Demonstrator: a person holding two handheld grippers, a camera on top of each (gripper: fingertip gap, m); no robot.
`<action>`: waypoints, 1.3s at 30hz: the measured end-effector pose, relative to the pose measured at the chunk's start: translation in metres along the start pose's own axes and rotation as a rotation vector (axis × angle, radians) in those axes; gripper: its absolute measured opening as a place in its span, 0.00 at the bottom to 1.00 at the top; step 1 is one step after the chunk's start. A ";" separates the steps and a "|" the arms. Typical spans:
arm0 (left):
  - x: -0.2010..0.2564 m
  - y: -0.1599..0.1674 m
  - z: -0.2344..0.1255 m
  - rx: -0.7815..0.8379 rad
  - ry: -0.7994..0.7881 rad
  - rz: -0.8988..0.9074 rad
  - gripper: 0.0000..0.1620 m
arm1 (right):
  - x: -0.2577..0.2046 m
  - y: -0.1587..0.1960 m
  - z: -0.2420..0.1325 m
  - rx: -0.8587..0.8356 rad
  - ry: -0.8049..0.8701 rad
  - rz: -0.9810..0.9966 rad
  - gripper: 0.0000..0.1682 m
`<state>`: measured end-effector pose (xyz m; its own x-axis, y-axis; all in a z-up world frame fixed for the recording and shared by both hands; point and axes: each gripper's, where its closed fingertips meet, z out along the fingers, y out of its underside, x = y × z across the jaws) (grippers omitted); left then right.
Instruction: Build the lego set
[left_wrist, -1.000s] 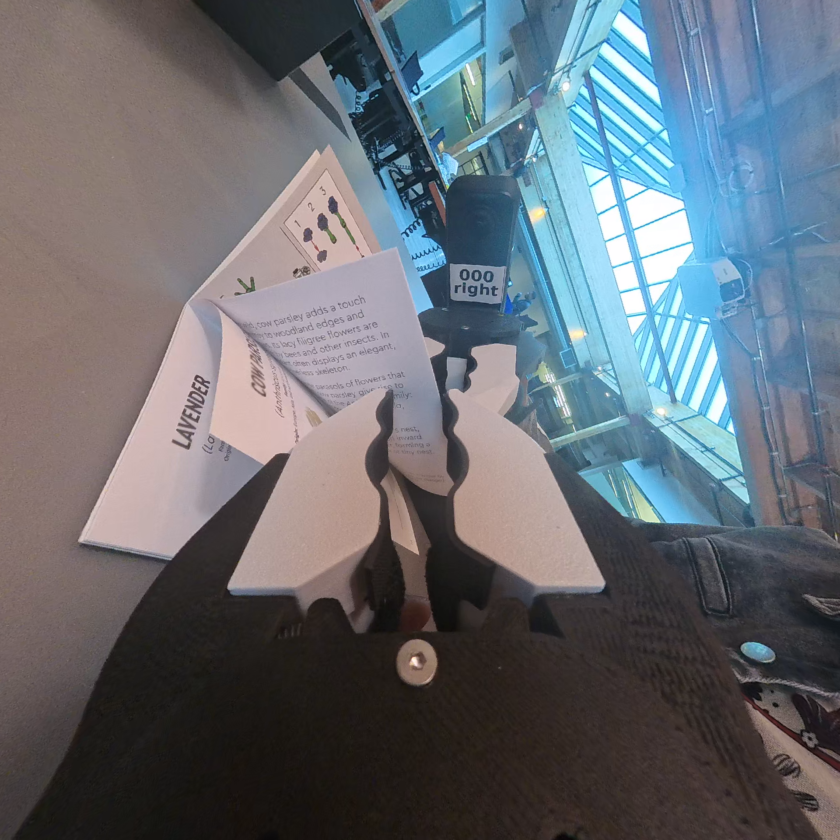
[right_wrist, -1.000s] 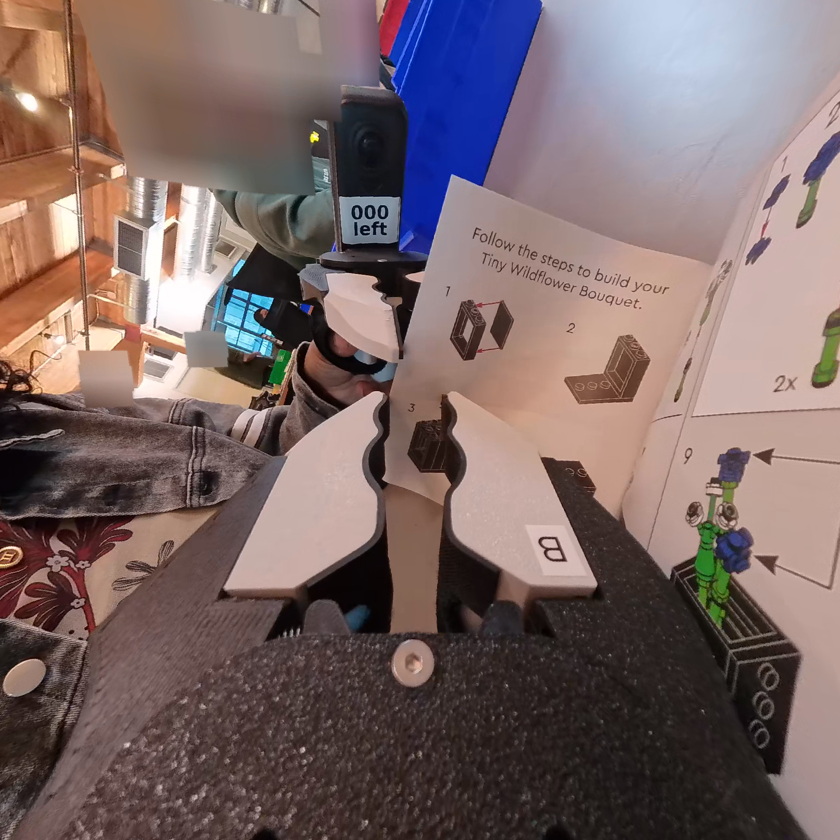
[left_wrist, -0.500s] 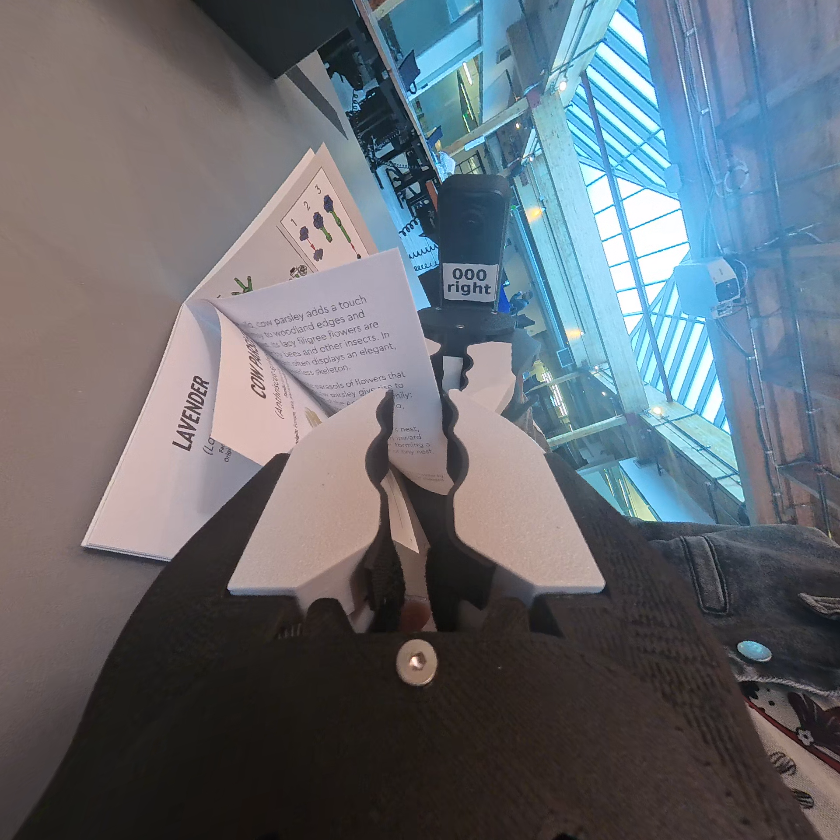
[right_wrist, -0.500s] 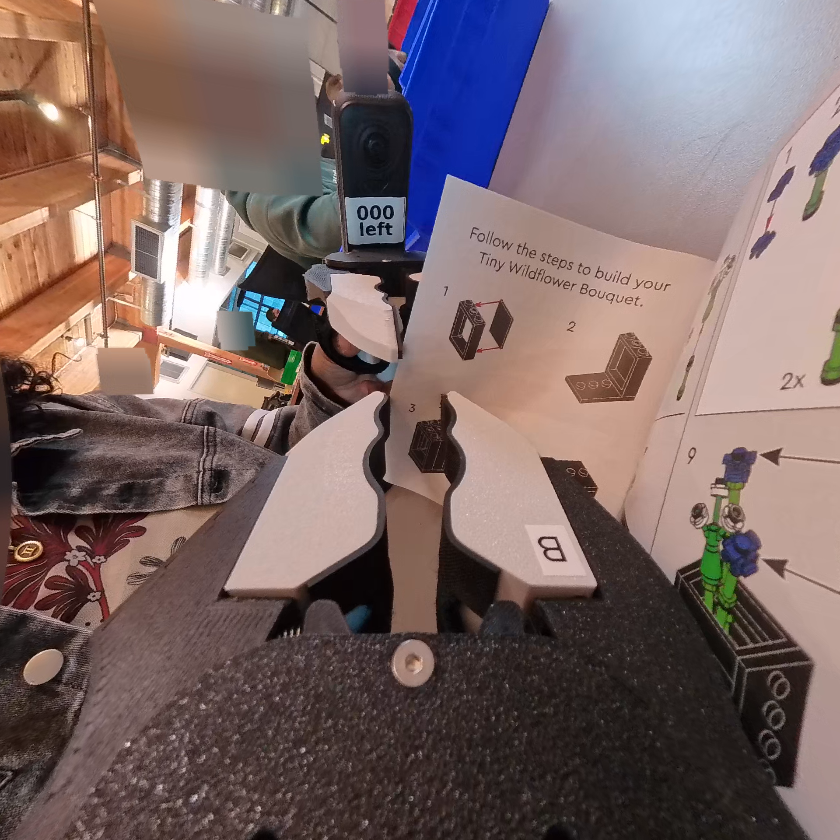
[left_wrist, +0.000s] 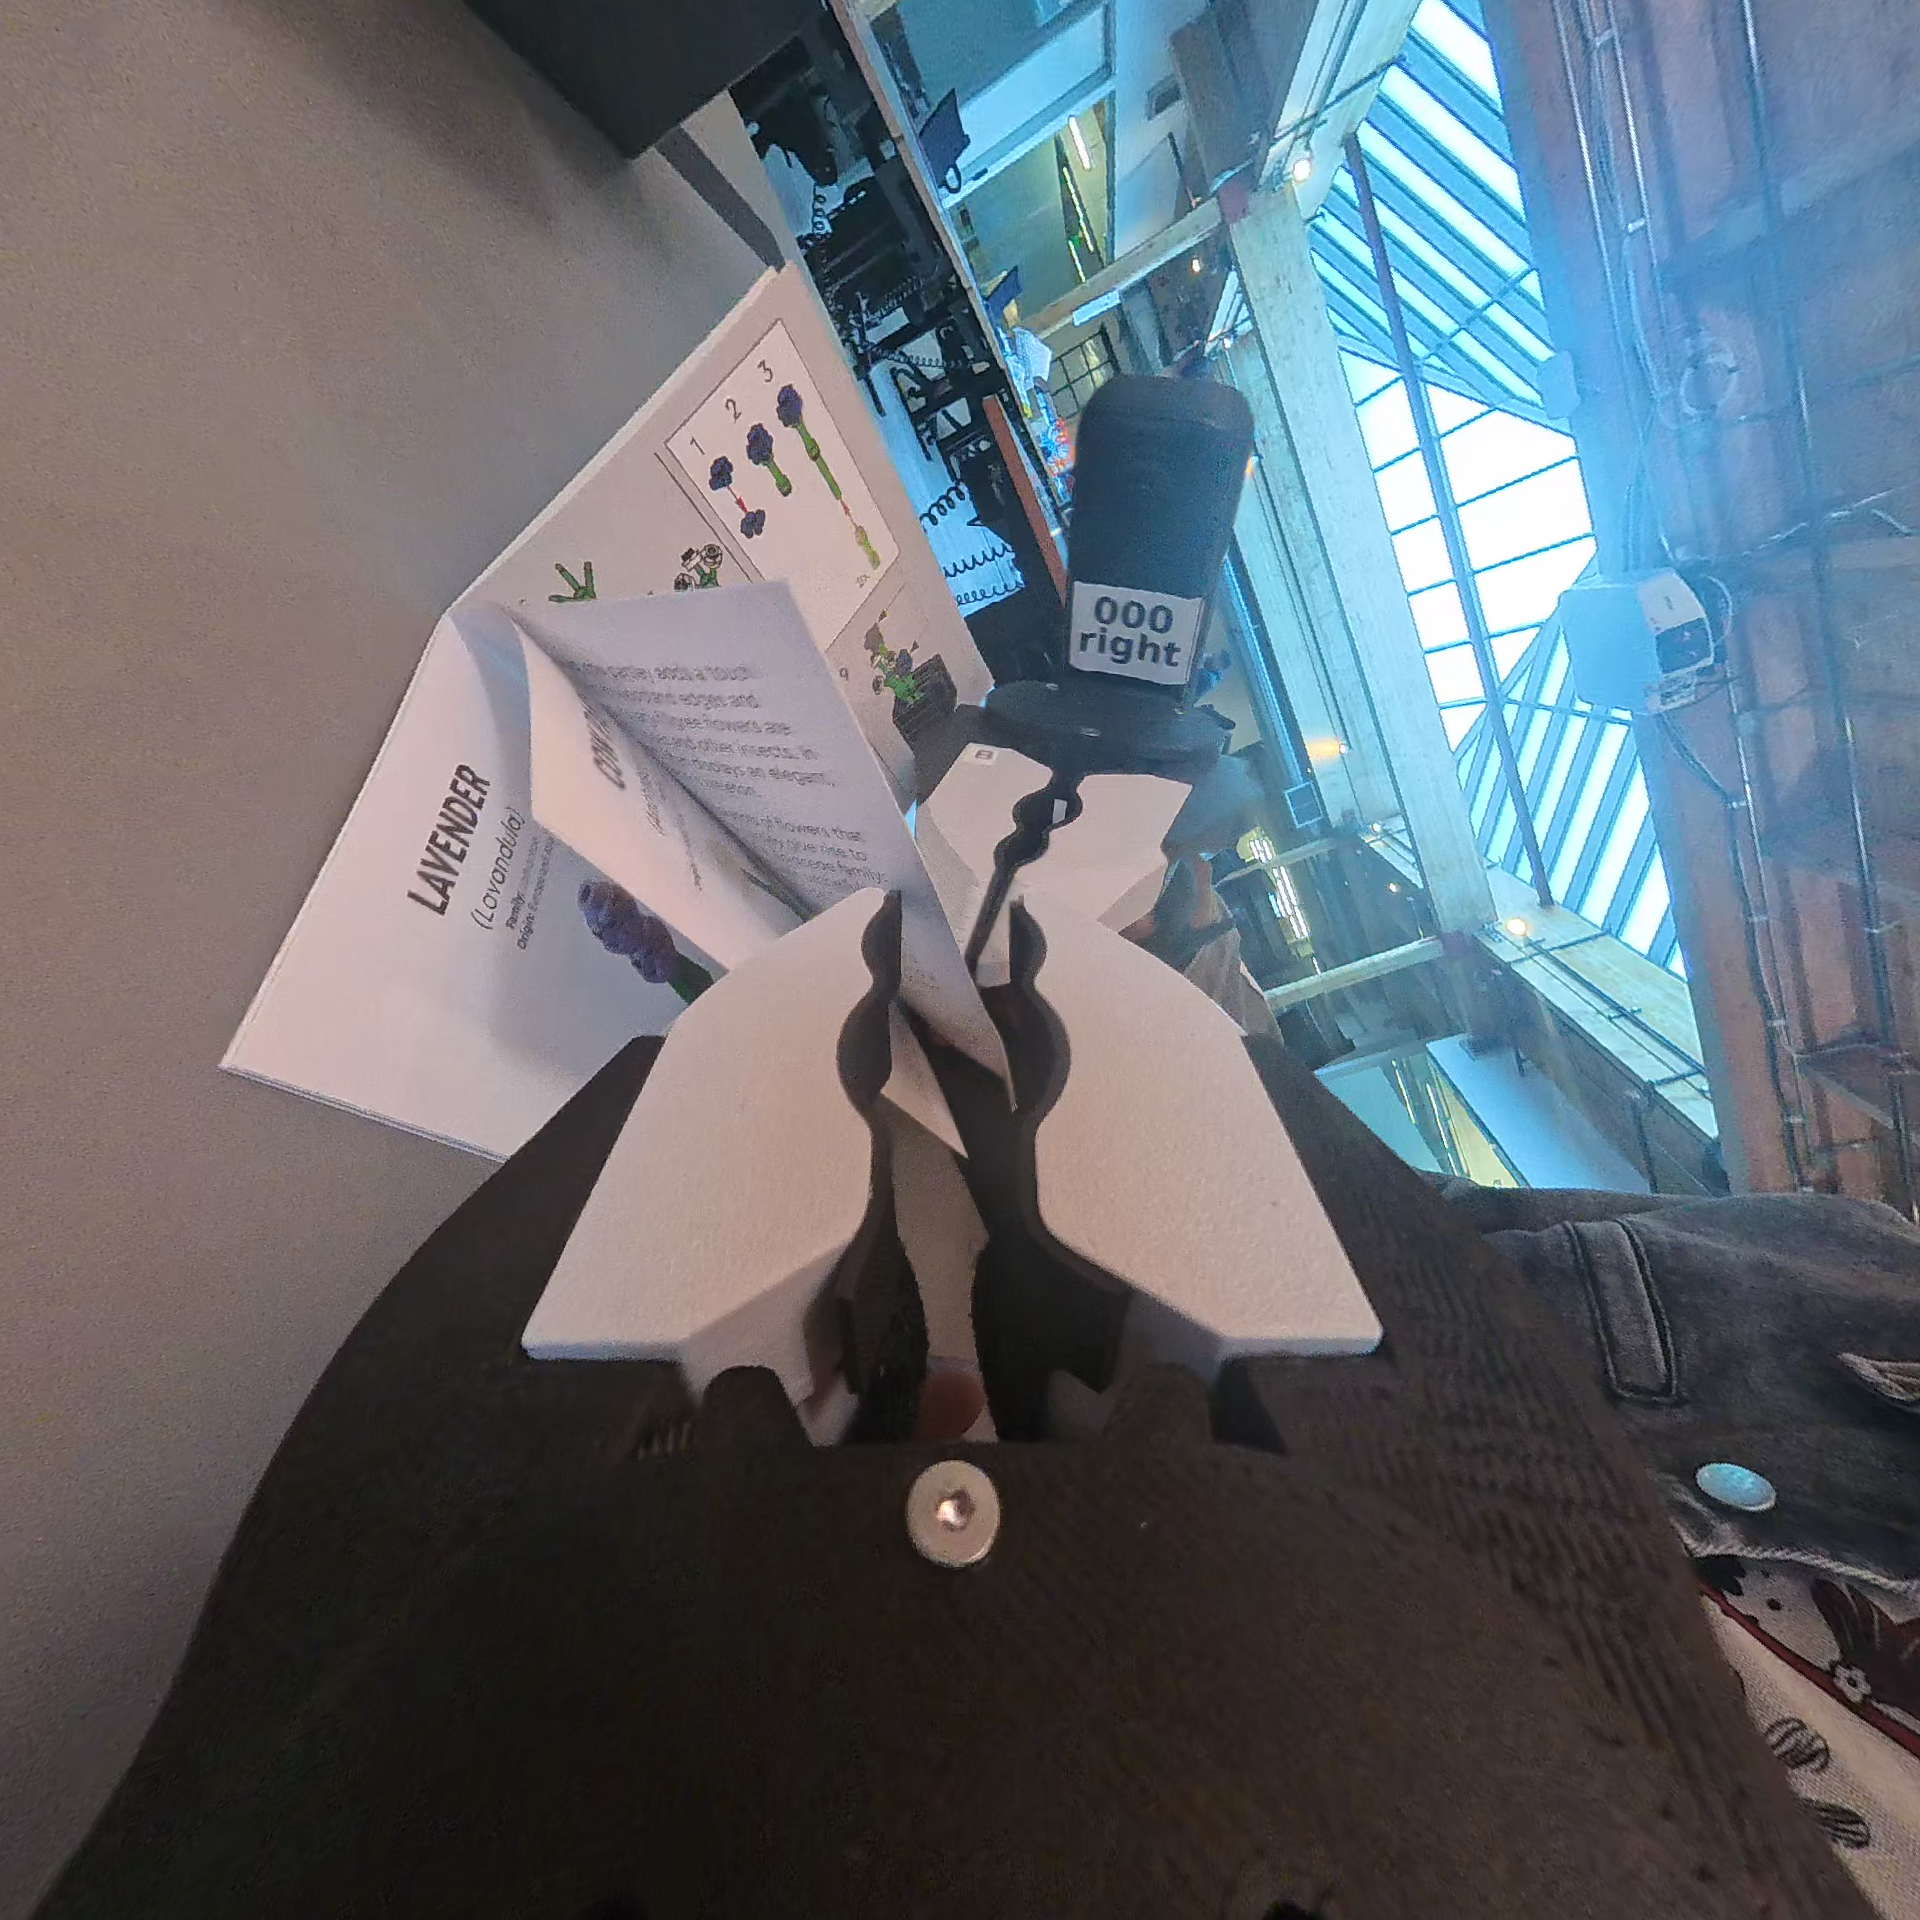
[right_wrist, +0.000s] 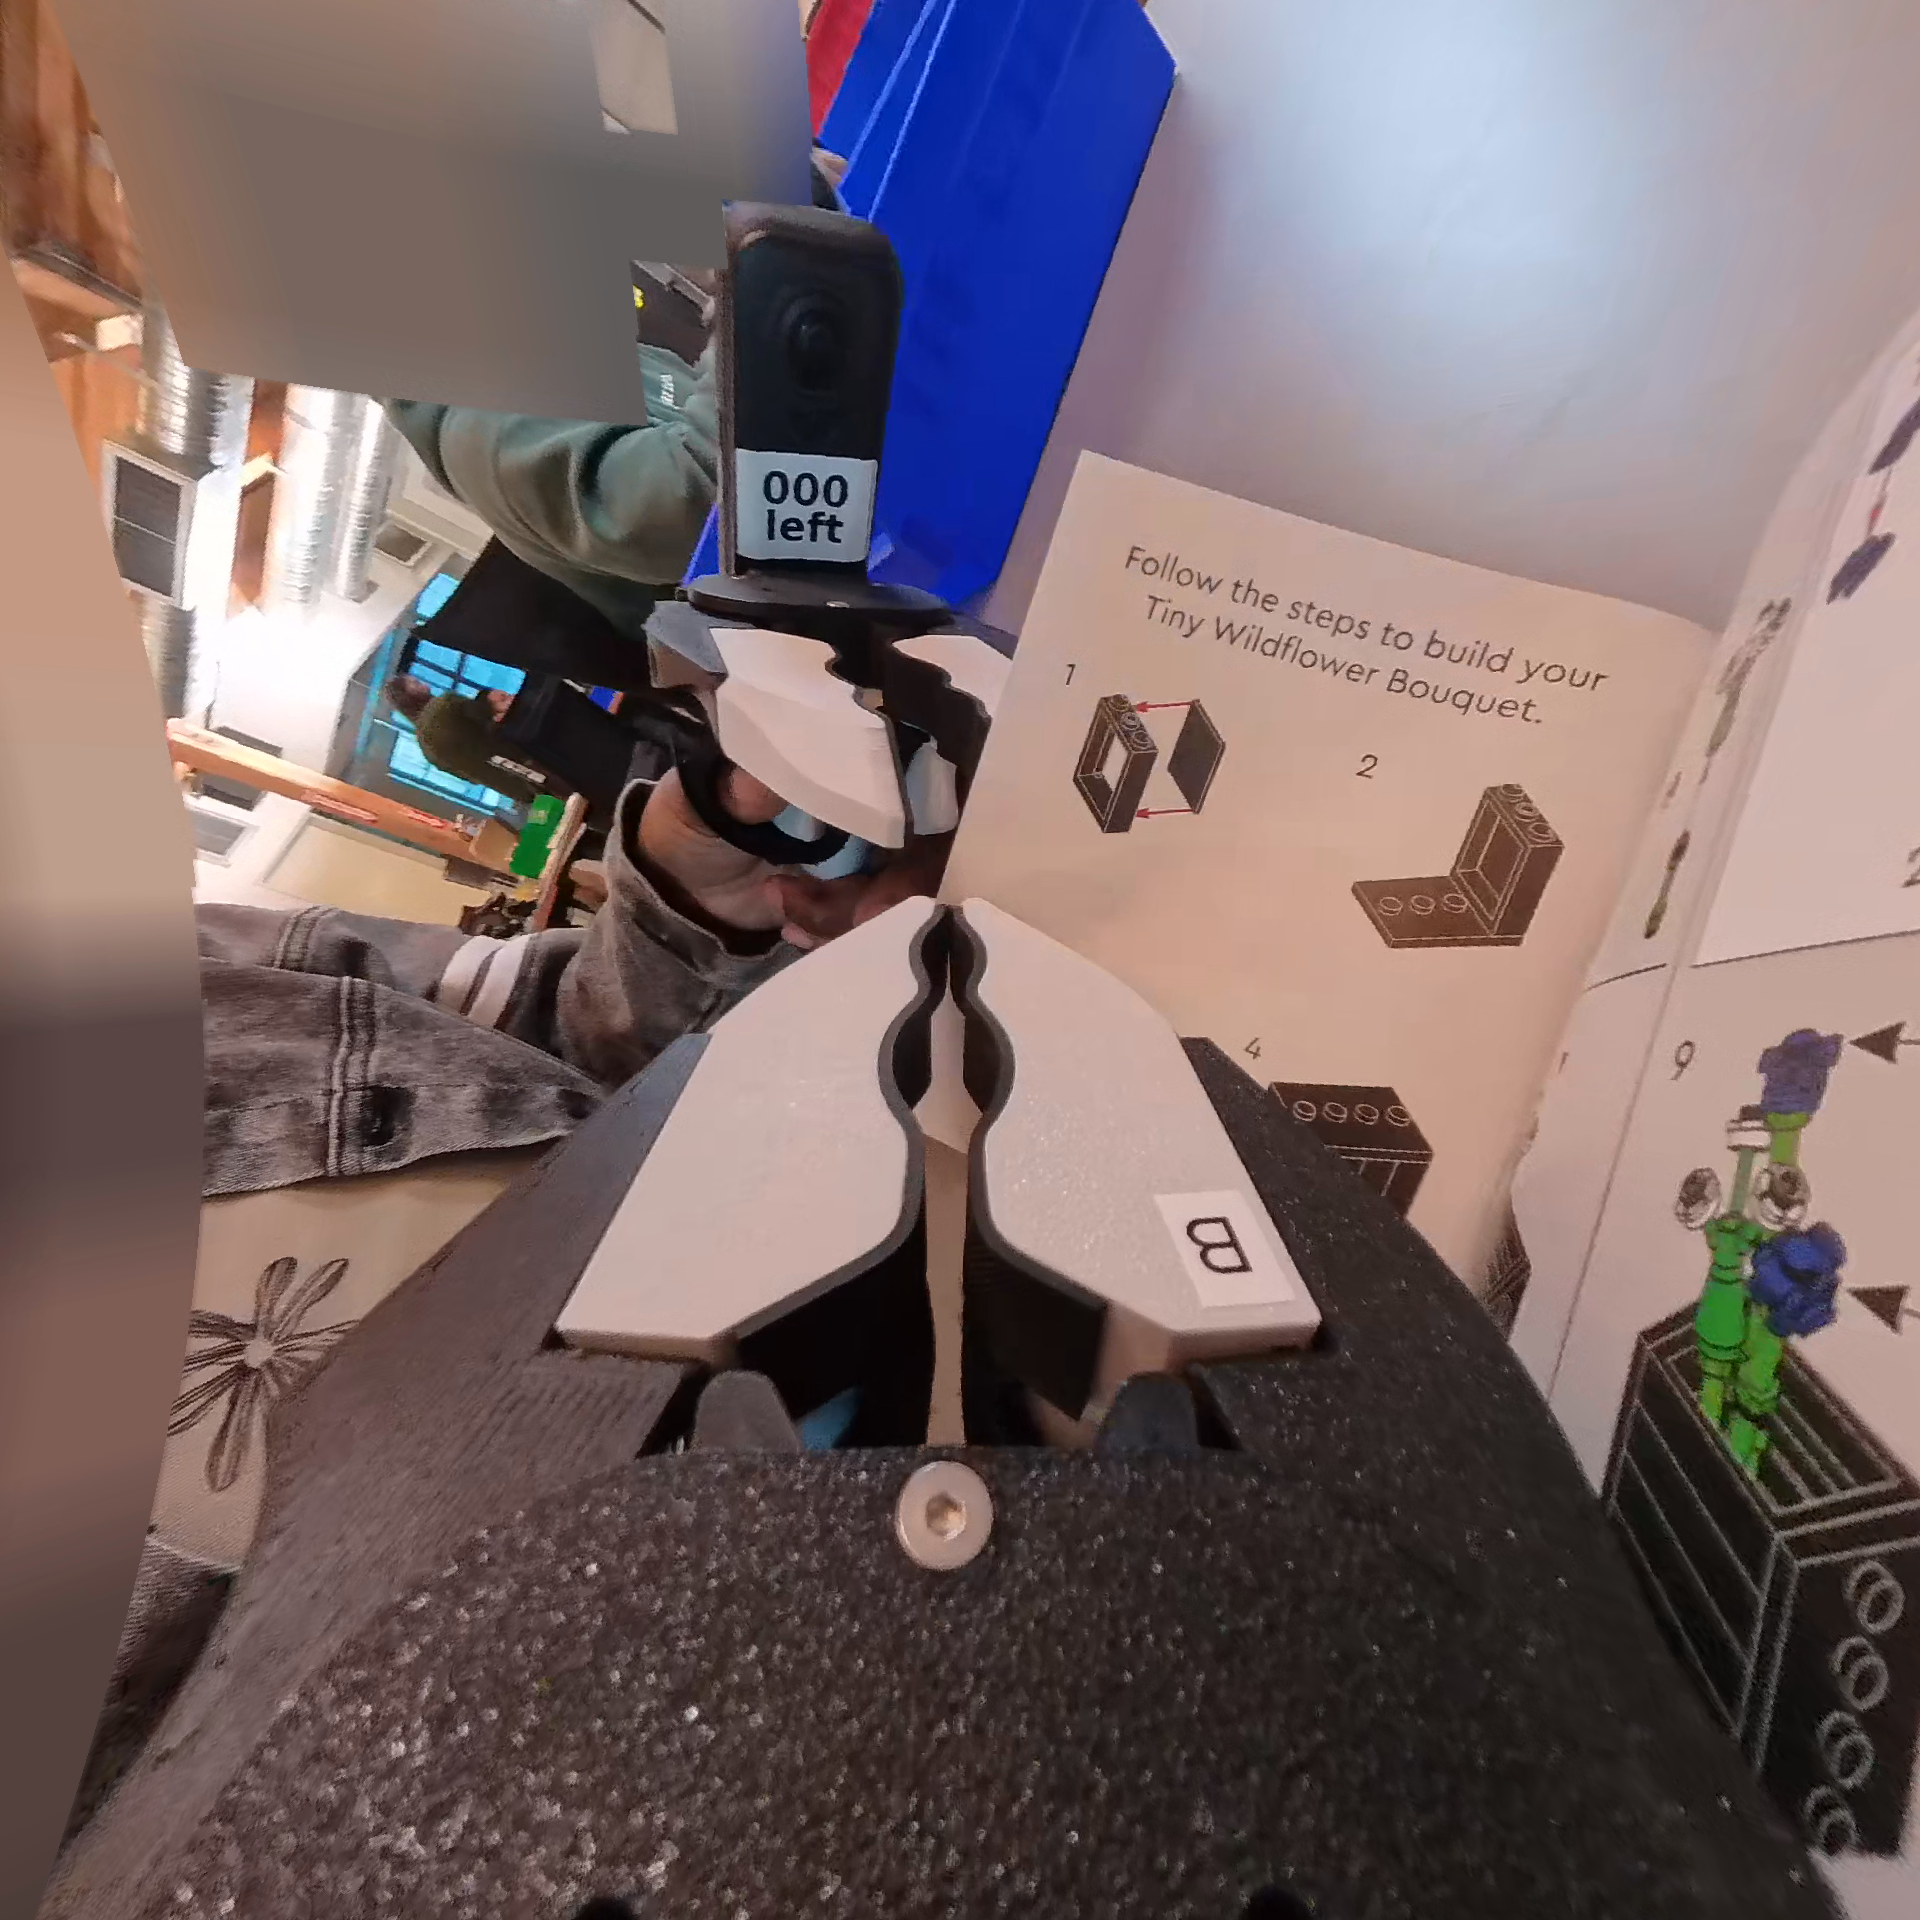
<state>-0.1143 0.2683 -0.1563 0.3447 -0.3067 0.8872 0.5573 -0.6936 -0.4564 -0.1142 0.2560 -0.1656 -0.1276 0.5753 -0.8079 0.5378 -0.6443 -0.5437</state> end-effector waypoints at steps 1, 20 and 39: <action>0.000 0.000 0.000 -0.001 0.000 0.000 0.12 | 0.001 0.000 0.000 0.001 0.014 -0.008 0.00; 0.000 0.006 0.004 -0.041 -0.011 0.019 0.10 | 0.015 -0.005 -0.006 -0.166 0.312 -0.295 0.19; 0.001 0.000 0.001 -0.001 0.006 0.006 0.12 | 0.022 -0.007 -0.015 -0.135 0.286 -0.288 0.00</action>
<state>-0.1134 0.2684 -0.1555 0.3438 -0.3149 0.8847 0.5548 -0.6920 -0.4619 -0.1084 0.2807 -0.1760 -0.0624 0.8508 -0.5218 0.6206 -0.3764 -0.6879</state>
